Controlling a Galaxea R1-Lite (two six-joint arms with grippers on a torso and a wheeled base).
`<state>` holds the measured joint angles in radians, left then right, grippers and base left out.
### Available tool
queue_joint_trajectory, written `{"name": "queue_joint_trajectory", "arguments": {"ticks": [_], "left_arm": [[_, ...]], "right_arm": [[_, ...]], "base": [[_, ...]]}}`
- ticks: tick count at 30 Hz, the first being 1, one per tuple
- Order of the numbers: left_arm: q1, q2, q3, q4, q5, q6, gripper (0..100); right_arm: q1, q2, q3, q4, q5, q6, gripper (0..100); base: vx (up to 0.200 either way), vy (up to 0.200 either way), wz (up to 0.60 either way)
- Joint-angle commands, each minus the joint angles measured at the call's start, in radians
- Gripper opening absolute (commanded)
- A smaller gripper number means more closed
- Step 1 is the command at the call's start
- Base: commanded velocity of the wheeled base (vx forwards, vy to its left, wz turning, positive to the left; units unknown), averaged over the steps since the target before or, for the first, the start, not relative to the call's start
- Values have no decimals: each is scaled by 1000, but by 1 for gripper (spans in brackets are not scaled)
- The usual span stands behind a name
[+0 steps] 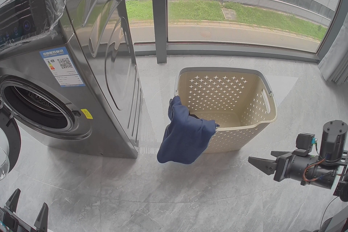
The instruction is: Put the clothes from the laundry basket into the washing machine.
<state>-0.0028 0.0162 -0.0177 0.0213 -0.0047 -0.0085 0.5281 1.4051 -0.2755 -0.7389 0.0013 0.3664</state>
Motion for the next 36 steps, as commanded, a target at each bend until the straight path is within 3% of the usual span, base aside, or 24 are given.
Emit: {"name": "queue_joint_trajectory", "arguments": {"ticks": [1,4,10,19,26,29,36], "left_arm": [[0,-15,10,0,0,-1,100],[0,-13,10,0,0,1,100],[0,-13,10,0,-1,1,100],[0,-13,10,0,0,2,100],[0,-13,10,0,0,2,100],[0,-13,8,0,0,2,100],[0,-13,10,0,0,2,100]], "right_arm": [[67,181,-53,-59,-47,40,100],[82,213,-82,-59,-58,57,100],[112,336,-168,-65,-138,60,100],[118,420,-235,-86,-158,63,100],[116,566,-346,-91,-168,78,100],[121,614,-379,-129,-193,94,100],[122,701,-445,-178,-199,92,100]], "base": [[0,0,0],[0,0,0],[0,0,0],[0,0,0],[0,0,0],[0,0,0],[0,0,0]]}}
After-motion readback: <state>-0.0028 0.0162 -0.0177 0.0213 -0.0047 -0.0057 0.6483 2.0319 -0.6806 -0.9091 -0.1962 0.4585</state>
